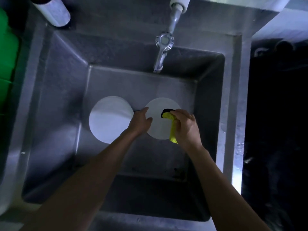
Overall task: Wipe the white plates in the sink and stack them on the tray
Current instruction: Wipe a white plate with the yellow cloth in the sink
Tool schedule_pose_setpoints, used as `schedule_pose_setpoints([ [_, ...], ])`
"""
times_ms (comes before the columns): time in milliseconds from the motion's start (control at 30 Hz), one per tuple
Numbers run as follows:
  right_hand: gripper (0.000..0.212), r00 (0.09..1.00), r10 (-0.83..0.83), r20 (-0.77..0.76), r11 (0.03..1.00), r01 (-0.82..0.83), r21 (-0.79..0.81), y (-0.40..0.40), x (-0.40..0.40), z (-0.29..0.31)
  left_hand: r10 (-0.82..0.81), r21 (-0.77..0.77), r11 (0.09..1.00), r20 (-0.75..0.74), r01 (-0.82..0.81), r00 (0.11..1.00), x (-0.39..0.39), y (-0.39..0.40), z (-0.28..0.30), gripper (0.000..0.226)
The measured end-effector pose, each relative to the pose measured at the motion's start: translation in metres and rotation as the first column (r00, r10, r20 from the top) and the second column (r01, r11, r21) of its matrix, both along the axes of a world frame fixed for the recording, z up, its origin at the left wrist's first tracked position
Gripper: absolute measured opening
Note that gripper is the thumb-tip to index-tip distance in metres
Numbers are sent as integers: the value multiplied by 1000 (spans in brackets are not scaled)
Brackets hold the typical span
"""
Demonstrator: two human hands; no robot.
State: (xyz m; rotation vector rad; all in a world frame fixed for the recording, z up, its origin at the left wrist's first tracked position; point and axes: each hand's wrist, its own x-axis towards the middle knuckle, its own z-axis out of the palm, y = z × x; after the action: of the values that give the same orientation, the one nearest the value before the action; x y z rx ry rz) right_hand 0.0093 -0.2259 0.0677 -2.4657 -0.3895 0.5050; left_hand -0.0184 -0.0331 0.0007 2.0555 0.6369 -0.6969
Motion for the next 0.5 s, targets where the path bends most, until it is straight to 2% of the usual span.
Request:
schedule_pose_setpoints([
  [133, 48, 1000, -7, -5, 999, 8, 52, 0, 6, -23, 44, -2, 999, 4, -44, 999, 9, -3, -32, 64],
  [267, 46, 998, -27, -54, 999, 29, 34, -3, 4, -41, 127, -19, 992, -39, -128, 991, 11, -4, -54, 66],
  [500, 36, 999, -36, -30, 995, 39, 87, -11, 1, -46, 276, -1, 961, -14, -276, 961, 14, -13, -58, 55],
])
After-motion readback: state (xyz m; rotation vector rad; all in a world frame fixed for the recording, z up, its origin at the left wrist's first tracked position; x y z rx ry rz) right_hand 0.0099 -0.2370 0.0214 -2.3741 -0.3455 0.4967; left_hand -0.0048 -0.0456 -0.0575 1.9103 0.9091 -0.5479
